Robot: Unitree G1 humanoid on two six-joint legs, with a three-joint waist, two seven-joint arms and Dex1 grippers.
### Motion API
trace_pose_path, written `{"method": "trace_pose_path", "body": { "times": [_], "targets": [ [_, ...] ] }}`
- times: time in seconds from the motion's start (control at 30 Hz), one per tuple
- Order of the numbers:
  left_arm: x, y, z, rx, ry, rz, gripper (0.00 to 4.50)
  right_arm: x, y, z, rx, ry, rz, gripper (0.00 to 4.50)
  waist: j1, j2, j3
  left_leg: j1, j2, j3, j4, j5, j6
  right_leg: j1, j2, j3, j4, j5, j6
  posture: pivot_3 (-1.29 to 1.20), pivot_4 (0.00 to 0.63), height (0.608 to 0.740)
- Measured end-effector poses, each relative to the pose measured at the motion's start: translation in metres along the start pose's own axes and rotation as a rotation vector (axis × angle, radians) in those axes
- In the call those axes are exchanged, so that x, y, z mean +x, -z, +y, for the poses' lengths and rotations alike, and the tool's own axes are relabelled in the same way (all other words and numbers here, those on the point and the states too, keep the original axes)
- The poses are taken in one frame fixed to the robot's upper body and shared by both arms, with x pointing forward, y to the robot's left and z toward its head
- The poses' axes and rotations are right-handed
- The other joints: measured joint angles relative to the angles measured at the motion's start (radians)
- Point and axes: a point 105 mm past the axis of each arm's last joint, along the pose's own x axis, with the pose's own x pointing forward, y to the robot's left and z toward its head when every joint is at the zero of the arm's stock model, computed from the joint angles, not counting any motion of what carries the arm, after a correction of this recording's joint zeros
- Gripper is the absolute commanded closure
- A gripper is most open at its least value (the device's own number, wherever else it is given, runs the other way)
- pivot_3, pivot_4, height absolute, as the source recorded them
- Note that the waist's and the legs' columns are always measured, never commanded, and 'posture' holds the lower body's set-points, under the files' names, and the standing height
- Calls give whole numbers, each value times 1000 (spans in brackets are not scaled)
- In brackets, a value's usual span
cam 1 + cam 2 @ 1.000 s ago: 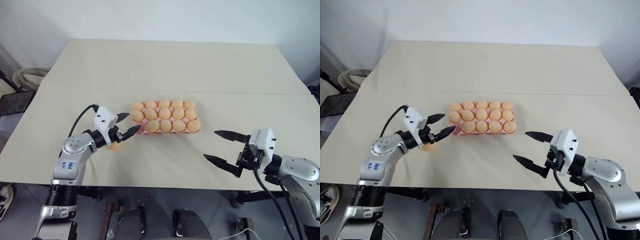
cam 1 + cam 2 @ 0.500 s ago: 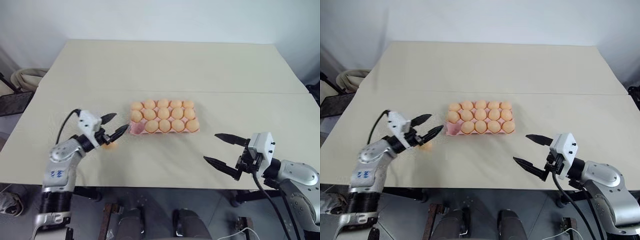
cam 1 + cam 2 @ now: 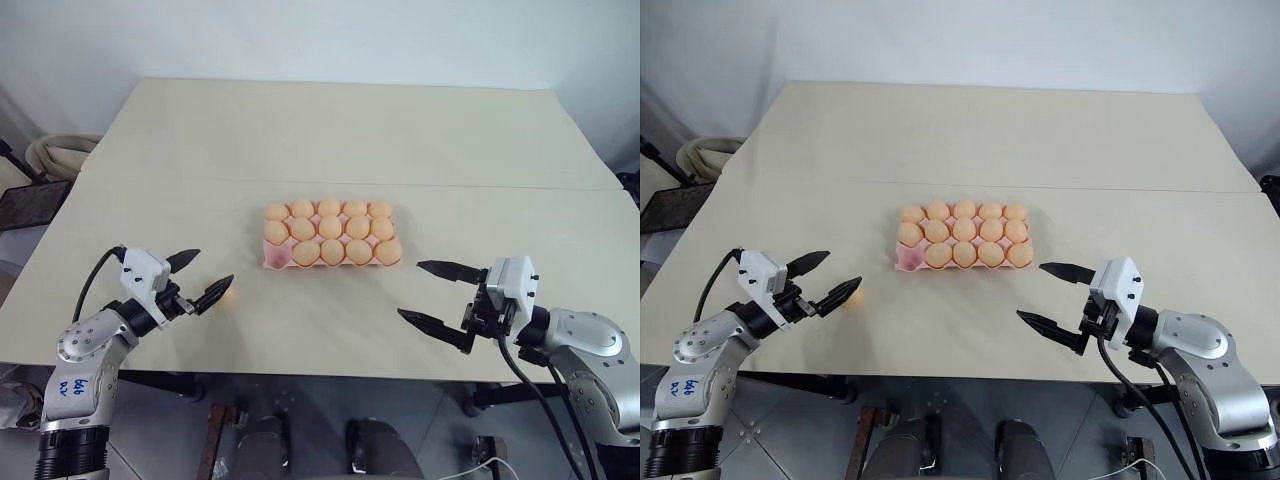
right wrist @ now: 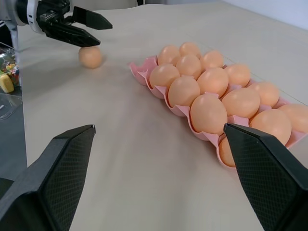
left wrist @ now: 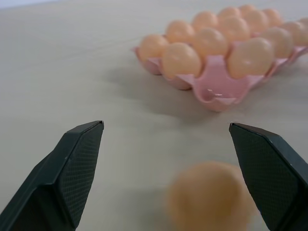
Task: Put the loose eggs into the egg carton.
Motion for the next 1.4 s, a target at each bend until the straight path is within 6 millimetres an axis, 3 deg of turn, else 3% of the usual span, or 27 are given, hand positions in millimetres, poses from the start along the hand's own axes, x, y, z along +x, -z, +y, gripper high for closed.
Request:
{"method": "trace_pose_path", "body": {
  "times": [0.33, 0.43, 0.57, 0.63, 0.8, 0.93, 1.07, 1.23, 1.4],
  "targets": [
    [2, 18, -2, -23, 17, 78, 51, -1, 2, 0, 7, 9, 5, 0, -5, 0, 0, 0, 0, 0, -2, 0, -1, 0, 0, -1, -3, 0, 0, 0, 150, 740],
    [6, 23, -6, -24, 33, 99, 598, -1, 2, 0, 8, 11, 5, 0, -5, 0, 0, 0, 0, 0, -2, 0, -1, 0, 0, -1, -2, 0, 0, 0, 150, 740],
    [10, 28, -5, -30, 29, 118, 1850, -1, 2, 0, 7, 17, 5, 0, -6, 0, 0, 0, 0, 0, -2, 0, -1, 0, 0, -1, -3, 0, 0, 0, 150, 740],
    [11, 27, -4, -24, 26, 118, 2199, -1, 2, -1, 6, 19, 4, 0, -6, 0, 0, 0, 0, 0, -2, -1, 0, 0, 0, -1, -3, 0, 0, 0, 150, 740],
    [17, 21, -5, -42, 26, 64, 2199, -1, 2, -1, 6, 21, 4, 0, -5, 0, 0, -1, 0, 0, -2, 0, 0, 0, 0, -1, -3, 0, 1, 0, 150, 740],
    [33, -10, -11, -21, 84, -53, 2199, -1, 1, -1, 4, 24, 3, 0, 1, 0, 0, 0, 0, 0, -1, 0, 0, 1, 1, -1, -2, 0, 1, 0, 150, 740],
    [65, -38, -22, 39, 168, -108, 2199, -1, 0, -2, 1, 28, 2, 0, 5, 0, 0, 0, -2, 1, 1, 1, 3, 2, 1, -1, -1, 1, 3, 0, 150, 740],
    [100, -28, -29, 34, 213, -55, 2199, -3, 0, -2, 0, 47, 3, 0, 0, 0, 0, 0, -2, 2, 1, 3, 6, 1, 2, 0, 0, 2, 4, 0, 150, 740],
    [109, -24, -27, 55, 212, -44, 678, -5, 1, 0, 1, 71, 9, 0, 3, 0, 0, 0, -2, 2, 3, 3, 6, 0, 2, 0, 3, 2, 4, 0, 150, 740]
  ]
}}
